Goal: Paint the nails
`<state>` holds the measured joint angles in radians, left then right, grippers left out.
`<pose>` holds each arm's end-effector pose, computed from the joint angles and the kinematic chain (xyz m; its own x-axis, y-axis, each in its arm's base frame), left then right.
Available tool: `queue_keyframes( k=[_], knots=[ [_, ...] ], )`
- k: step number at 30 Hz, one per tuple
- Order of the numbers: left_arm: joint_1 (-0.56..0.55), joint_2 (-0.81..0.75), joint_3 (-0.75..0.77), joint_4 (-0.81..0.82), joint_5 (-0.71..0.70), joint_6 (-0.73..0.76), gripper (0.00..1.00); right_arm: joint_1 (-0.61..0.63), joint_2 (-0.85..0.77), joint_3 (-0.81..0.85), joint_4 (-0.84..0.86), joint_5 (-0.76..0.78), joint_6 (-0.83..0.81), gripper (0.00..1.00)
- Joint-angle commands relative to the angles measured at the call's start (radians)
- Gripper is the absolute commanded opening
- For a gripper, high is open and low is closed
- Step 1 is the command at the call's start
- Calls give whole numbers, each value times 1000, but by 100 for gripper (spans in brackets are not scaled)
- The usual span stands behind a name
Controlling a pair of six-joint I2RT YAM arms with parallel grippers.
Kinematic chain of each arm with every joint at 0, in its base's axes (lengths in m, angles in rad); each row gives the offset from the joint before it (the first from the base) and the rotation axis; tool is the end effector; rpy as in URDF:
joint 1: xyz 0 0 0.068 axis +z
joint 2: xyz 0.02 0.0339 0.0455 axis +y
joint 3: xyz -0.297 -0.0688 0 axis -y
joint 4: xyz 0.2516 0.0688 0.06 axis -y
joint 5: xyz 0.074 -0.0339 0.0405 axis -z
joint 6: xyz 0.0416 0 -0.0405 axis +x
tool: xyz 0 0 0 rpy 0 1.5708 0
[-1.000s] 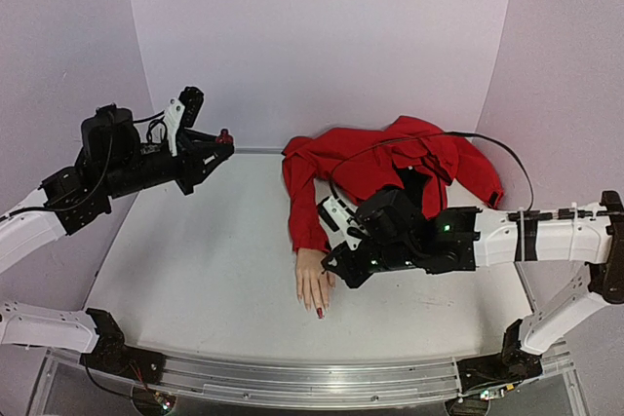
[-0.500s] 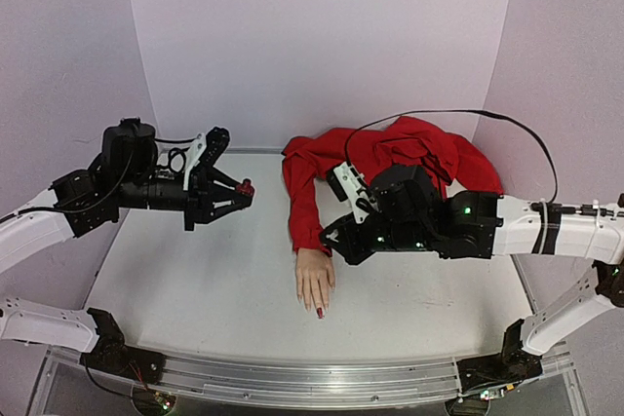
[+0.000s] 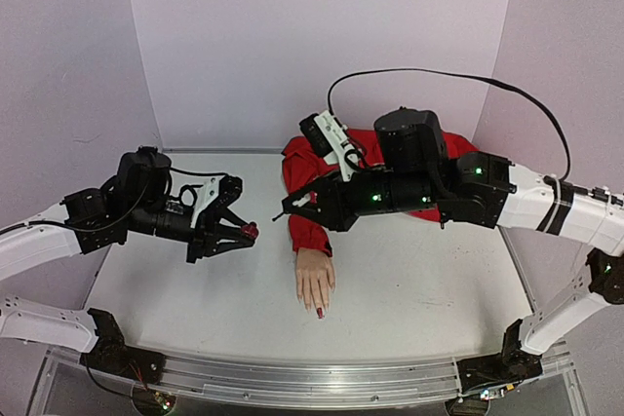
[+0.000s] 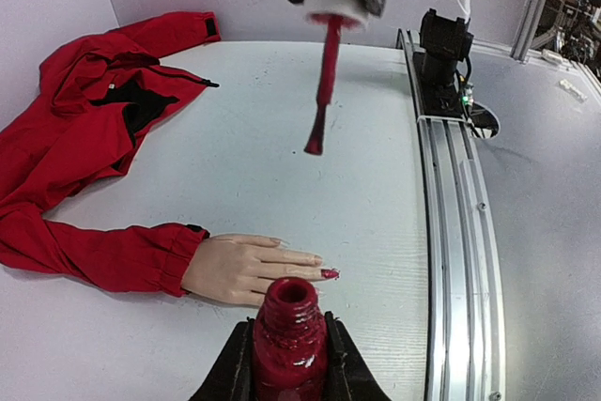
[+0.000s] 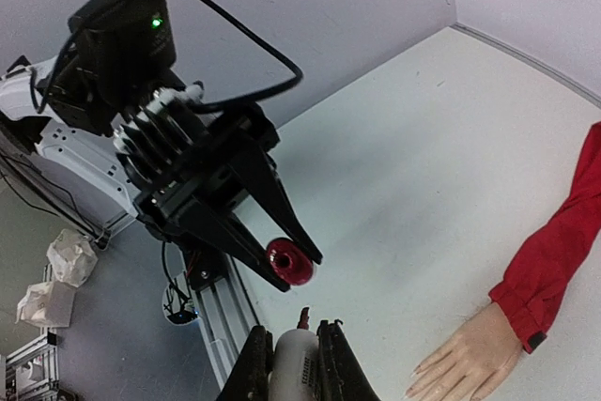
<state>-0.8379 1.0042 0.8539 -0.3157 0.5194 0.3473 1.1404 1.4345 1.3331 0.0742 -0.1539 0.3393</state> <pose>0.1296 -0.1749 0.3363 0.0379 0.3995 -0.9159 0.9880 0.1226 0.0944 0.1407 0.3217 0.4388 -0.3309 0.0676 -0.9413 -0.9034 0.2657 0.3366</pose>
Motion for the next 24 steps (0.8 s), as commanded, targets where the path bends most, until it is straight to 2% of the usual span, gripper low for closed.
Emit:
queue_keyframes(
  k=[1, 8, 24],
  knots=[
    [-16, -41, -14, 23, -6, 74, 0, 5, 33, 93, 9, -106, -28, 0],
    [-20, -33, -15, 20, -43, 91, 0, 5, 101, 164, -34, -166, -17, 0],
    [-35, -25, -17, 18, -59, 98, 0, 8, 140, 187, -47, -113, -17, 0]
  ],
)
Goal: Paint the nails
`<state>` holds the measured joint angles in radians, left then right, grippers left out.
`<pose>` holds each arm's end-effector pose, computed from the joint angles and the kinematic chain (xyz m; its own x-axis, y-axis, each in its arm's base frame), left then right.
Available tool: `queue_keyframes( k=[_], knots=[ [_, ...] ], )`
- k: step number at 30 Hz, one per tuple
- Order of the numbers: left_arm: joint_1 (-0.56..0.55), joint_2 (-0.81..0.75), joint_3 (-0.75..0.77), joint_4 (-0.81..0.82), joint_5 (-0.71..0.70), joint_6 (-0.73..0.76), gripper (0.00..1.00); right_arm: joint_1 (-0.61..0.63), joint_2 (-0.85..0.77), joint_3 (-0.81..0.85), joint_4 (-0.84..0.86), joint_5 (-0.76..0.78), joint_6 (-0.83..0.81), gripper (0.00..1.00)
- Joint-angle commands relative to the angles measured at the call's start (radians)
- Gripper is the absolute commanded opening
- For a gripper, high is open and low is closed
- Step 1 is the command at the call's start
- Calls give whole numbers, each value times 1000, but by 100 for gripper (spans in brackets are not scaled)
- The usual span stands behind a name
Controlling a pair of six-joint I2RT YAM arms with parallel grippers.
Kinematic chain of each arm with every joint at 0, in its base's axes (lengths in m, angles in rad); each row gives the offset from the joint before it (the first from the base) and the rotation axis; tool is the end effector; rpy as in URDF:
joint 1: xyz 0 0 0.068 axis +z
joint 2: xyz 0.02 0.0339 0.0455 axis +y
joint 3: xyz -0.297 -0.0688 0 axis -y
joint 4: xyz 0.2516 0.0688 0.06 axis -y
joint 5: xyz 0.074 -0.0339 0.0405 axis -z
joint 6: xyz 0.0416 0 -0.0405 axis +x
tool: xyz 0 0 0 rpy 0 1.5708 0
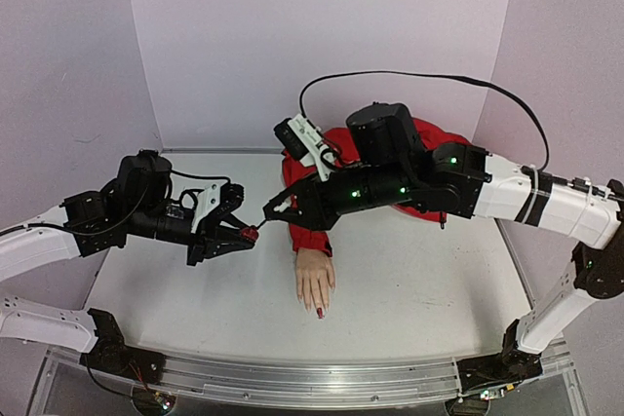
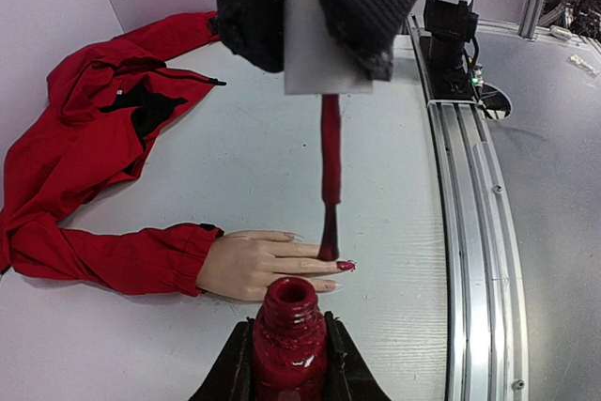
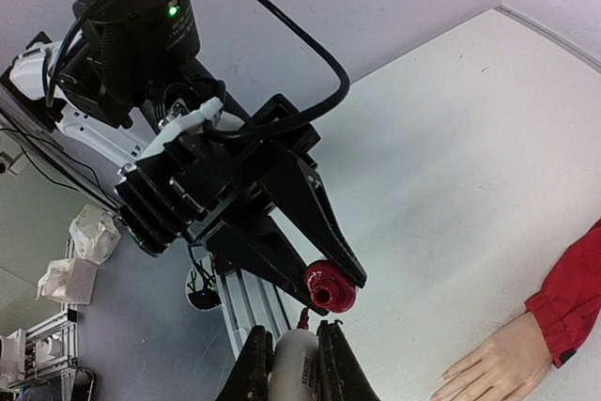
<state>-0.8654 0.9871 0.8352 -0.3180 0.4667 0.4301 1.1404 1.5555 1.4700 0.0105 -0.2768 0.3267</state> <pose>0.1240 -0.1745 0.3322 0.1251 0.4274 -0.8954 0.9768 0.1049 0.1866 0.1503 0.3546 0.4402 -0.3466 -0.0152 -0.9379 -0.9256 0.1674 0.3394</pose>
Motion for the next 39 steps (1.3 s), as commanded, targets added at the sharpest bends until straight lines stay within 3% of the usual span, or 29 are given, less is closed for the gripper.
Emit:
queue_keyframes(
  k=[1, 39],
  knots=[
    [-8, -8, 1, 21, -8, 15, 0, 9, 20, 50, 17, 15, -6, 0],
    [-22, -11, 7, 18, -13, 11, 0, 27, -2, 11, 48, 74, -12, 0]
  ],
)
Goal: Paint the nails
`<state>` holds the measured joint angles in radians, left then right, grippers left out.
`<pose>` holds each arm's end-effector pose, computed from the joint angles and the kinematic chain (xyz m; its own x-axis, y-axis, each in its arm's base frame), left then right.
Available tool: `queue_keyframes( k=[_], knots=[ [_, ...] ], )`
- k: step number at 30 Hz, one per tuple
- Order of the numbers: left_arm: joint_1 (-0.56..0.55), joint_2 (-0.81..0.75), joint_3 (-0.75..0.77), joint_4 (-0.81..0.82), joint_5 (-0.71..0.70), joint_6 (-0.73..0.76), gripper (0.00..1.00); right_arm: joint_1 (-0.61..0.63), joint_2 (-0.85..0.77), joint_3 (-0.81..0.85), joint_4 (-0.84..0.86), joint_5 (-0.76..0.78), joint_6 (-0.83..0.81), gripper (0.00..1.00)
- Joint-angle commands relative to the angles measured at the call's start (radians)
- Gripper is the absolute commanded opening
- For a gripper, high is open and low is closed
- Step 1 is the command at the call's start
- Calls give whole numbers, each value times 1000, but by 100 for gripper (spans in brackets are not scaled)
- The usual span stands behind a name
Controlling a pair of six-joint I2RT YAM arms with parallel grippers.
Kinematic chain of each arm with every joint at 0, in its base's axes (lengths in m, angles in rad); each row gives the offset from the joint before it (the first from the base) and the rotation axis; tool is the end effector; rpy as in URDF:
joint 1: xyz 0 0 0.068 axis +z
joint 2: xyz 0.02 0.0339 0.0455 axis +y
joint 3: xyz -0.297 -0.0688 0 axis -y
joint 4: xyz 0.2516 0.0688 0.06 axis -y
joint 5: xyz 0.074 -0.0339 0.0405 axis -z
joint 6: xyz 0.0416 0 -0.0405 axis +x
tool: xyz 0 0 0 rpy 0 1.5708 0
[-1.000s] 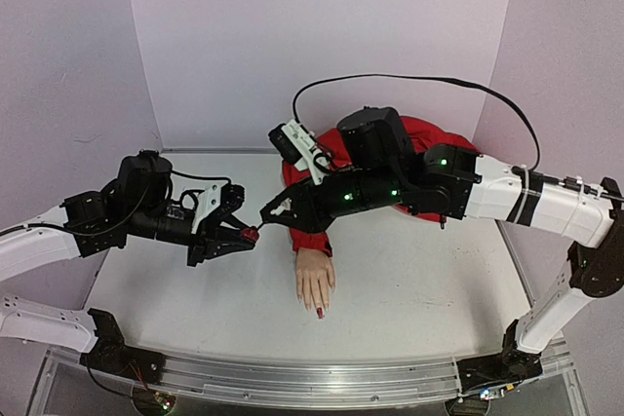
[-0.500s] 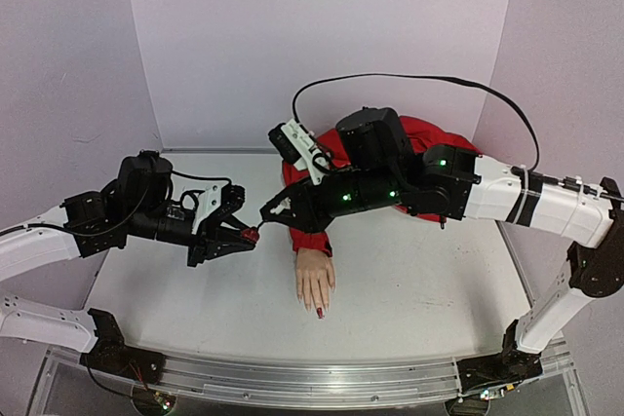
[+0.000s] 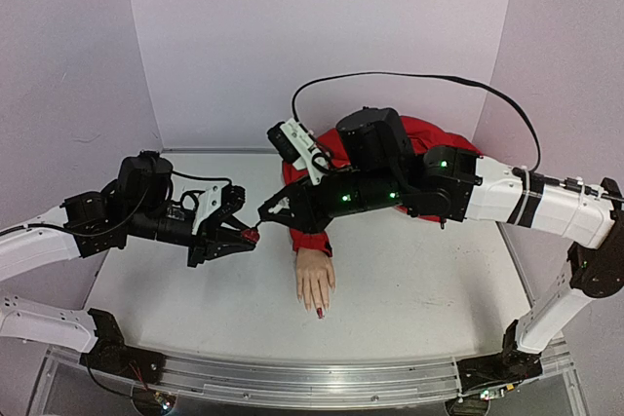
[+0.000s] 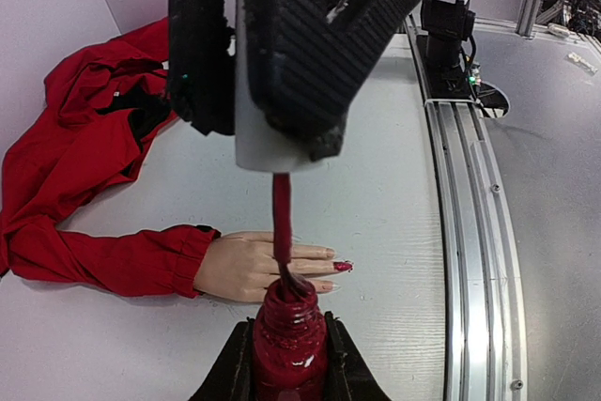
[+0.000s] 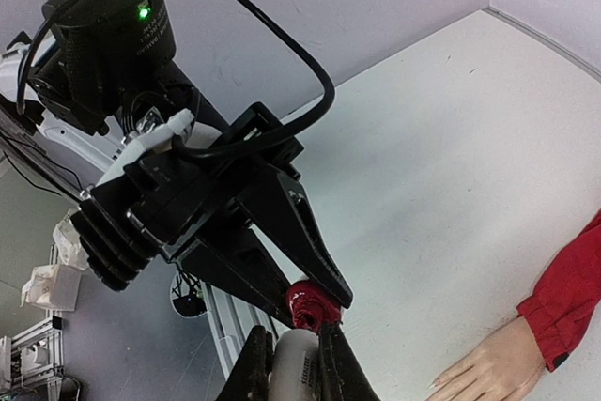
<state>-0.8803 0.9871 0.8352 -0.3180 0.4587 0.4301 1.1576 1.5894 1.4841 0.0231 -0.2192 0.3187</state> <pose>0.1217 -0.1762 0.3322 0.1309 0.4285 -0.8940 0.9771 0.0969 0.1895 0.1508 0.3665 0.4343 -0.3387 -0.0108 -0.9408 -0.9212 0.2073 0.3292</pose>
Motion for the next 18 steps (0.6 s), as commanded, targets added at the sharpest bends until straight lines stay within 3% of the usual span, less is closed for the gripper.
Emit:
queue_keyframes(
  k=[1, 18],
  knots=[
    [-8, -11, 7, 19, -5, 11, 0, 10, -36, -3, 34, 19, -3, 0],
    [-10, -15, 7, 17, -6, 11, 0, 13, -1, 5, 7, 4, 3, 0]
  ],
)
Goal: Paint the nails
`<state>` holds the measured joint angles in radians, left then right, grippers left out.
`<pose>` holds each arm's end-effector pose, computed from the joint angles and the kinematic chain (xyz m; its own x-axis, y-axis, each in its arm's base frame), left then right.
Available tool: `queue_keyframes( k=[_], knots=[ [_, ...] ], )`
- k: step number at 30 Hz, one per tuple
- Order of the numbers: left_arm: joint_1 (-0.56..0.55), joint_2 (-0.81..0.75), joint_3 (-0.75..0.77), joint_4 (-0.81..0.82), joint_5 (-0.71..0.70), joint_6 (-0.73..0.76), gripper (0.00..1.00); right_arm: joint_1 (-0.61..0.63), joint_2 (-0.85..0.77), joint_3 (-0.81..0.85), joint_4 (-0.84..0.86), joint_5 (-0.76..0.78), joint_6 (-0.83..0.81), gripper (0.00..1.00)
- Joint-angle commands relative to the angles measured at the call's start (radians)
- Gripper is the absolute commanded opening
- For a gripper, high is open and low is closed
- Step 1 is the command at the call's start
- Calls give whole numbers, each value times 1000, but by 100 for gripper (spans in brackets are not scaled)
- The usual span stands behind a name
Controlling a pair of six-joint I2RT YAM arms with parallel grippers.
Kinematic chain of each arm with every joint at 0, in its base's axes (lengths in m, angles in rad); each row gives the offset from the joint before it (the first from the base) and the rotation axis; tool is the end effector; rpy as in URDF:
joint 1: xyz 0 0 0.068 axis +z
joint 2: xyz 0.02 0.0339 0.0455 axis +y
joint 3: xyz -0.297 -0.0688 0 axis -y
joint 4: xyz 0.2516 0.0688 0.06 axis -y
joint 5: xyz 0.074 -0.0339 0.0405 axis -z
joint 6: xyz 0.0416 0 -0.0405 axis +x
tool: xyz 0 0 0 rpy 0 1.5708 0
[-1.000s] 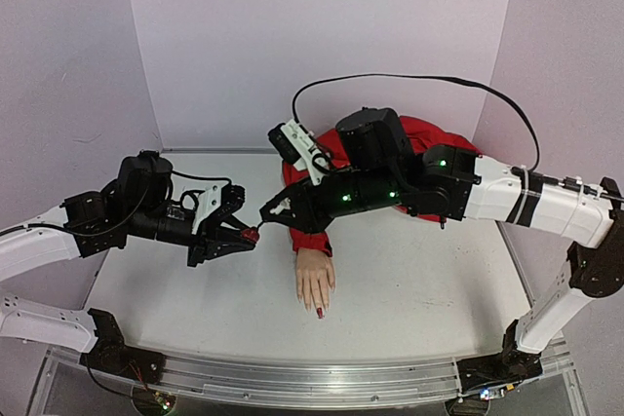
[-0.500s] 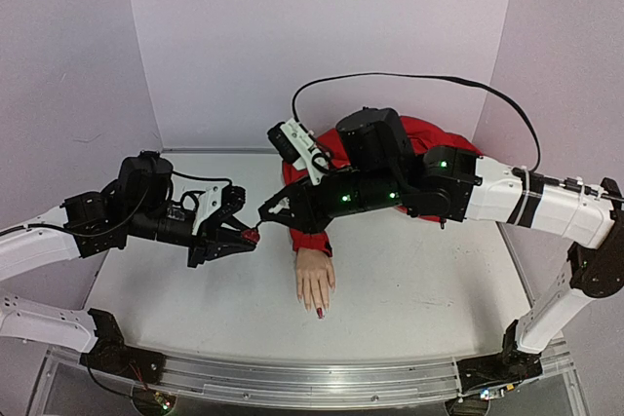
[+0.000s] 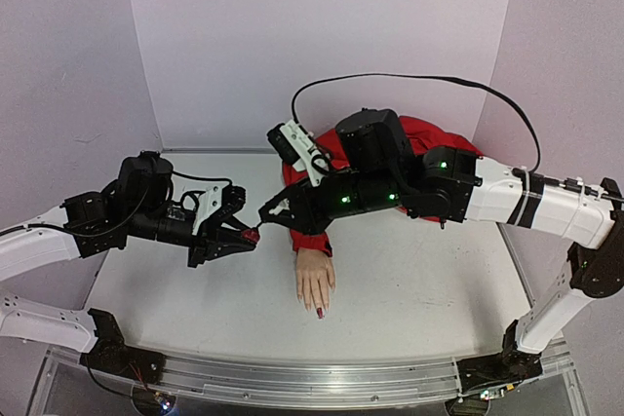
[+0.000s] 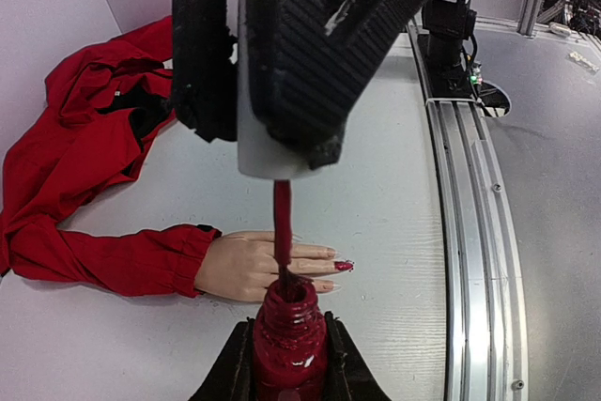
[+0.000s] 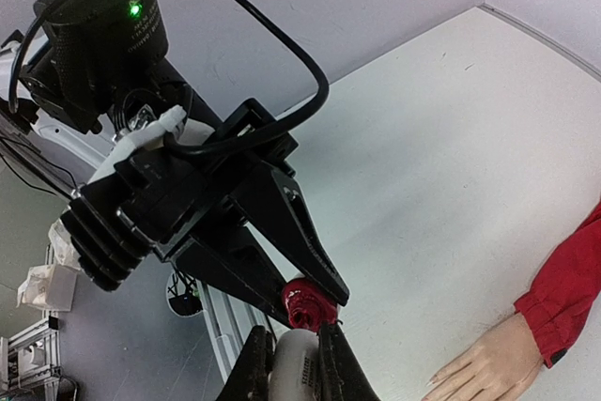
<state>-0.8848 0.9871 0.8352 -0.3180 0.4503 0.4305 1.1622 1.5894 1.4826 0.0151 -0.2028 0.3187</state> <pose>0.1212 -0.1767 0.3321 0.1327 0.4311 -0.8925 0.9762 0.0992 0.1930 0.1498 0.3671 0.4328 -0.3412 -0.0155 -0.9399 -0.9179 0.2211 0.3295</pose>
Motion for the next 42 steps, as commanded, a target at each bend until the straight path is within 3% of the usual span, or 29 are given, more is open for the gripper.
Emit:
queue_keyframes(
  k=[1, 27, 32, 35, 38, 42],
  knots=[
    [-5, -17, 7, 17, 2, 11, 0, 9, 2, 6, 16, -14, 5, 0],
    [-6, -35, 12, 17, 51, -1, 0, 6, 113, 47, -15, -111, 2, 0],
    [-6, -52, 15, 18, 177, -9, 0, -18, 156, 50, -15, -238, -104, 0],
    [-6, -63, 18, 19, 306, -17, 0, -47, 158, 31, -15, -400, -230, 0],
    [-6, -61, 26, 25, 402, -31, 0, -48, 170, 30, -44, -451, -340, 0],
    [-6, -67, 29, 52, 323, -62, 0, -50, 244, 68, -61, -398, -359, 0]
  ],
)
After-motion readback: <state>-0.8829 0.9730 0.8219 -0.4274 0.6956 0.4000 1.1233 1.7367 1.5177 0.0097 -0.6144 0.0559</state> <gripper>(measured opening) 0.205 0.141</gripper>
